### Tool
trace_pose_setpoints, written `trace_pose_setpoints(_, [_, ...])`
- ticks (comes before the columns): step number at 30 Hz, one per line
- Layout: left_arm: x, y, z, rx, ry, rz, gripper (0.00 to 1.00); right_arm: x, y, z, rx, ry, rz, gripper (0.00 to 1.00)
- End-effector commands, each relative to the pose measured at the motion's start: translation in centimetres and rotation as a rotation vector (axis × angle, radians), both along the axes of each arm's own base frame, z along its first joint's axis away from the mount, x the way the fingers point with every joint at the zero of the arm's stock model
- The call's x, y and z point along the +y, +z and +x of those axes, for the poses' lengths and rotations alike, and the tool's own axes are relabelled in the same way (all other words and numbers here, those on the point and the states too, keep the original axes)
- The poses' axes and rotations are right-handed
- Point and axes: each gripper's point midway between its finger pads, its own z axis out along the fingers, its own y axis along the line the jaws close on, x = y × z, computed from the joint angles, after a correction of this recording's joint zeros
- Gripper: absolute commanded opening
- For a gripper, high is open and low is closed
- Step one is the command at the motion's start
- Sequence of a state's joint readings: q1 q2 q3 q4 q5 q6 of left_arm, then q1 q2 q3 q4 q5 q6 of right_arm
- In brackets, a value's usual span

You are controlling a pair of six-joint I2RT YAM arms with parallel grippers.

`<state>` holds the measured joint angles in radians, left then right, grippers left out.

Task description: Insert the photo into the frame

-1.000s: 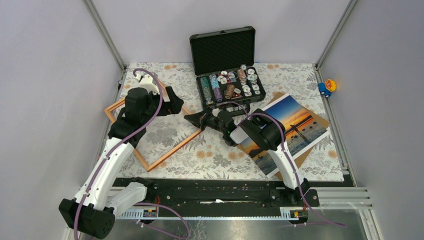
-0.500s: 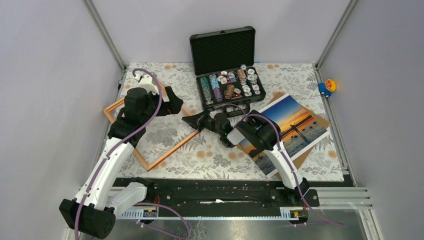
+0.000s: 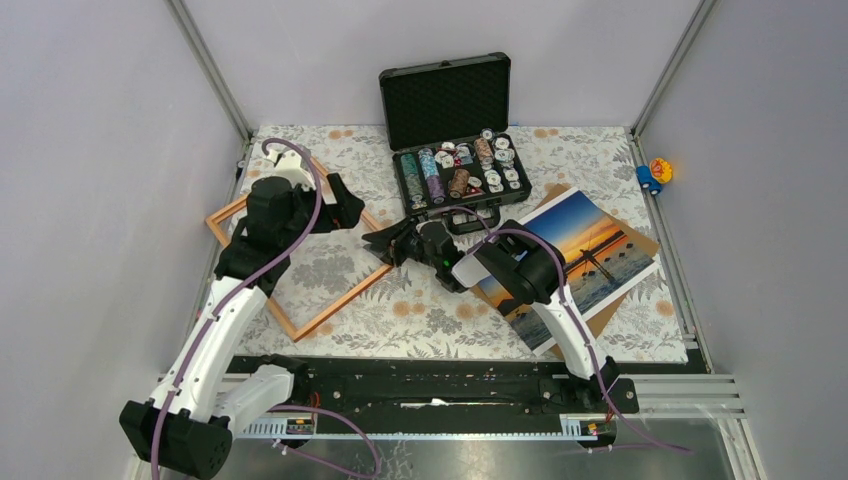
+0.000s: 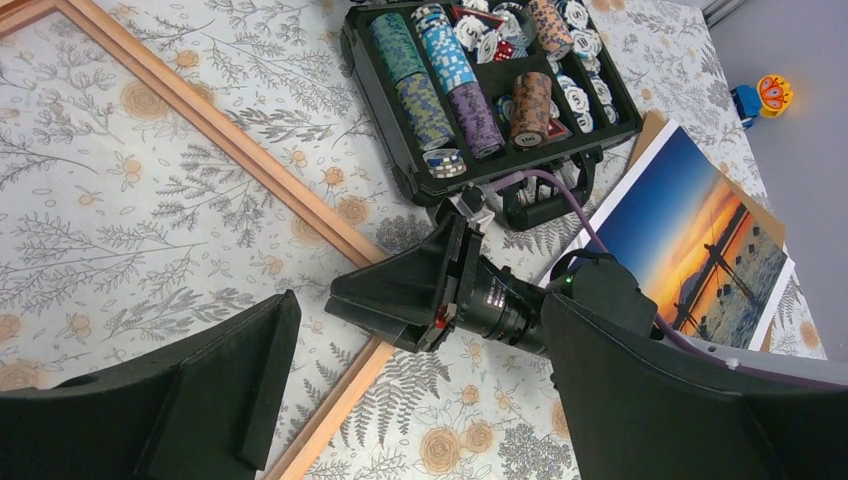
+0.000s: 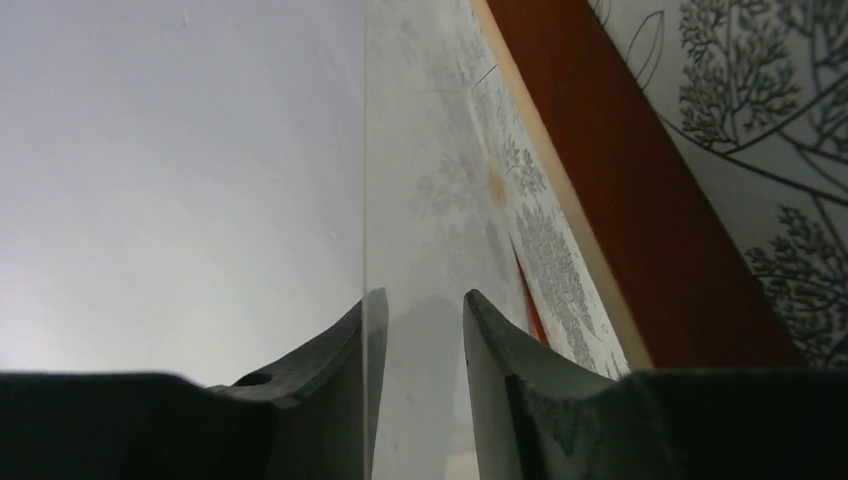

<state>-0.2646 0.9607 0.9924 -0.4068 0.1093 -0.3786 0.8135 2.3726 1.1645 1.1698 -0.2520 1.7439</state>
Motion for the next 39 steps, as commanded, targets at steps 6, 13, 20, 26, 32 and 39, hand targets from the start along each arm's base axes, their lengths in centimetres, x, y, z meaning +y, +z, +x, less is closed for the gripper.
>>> trace_pose_setpoints(6, [0.0,1.9,0.1,-0.073,-0.010,-0.044,0.99,3.3,0.0,0.2,-0.085,-0.037,-0.168,0.44])
trace_pose_setpoints(13, [0.2,2.1,-0.1,-0.084,-0.007,-0.044,0.99,4.7,-1.5,-0.1,-0.108,-0.113,-0.345,0.39])
trace_pose_setpoints(20, [0.1,2.3,-0.2,-0.088,-0.010,-0.047,0.99,5.1,-1.3,-0.4,-0.043,-0.113,-0.375,0.21])
trace_pose_setpoints(26, [-0.1,2.9,-0.5,-0.106,-0.027,-0.062,0.99,4.0,-0.2,0.3,-0.030,-0.120,-0.335,0.01])
trace_pose_setpoints(32, [-1.1,5.3,-2.1,-0.096,-0.092,-0.109,0.99,4.0,1.2,0.5,-0.082,-0.061,-0.257,0.03])
trace_pose_setpoints(39, [-0.6,9.0,-3.5,-0.139,-0.080,-0.119,0.99,2.1,5.2,0.2,-0.221,-0.090,-0.285,0.36])
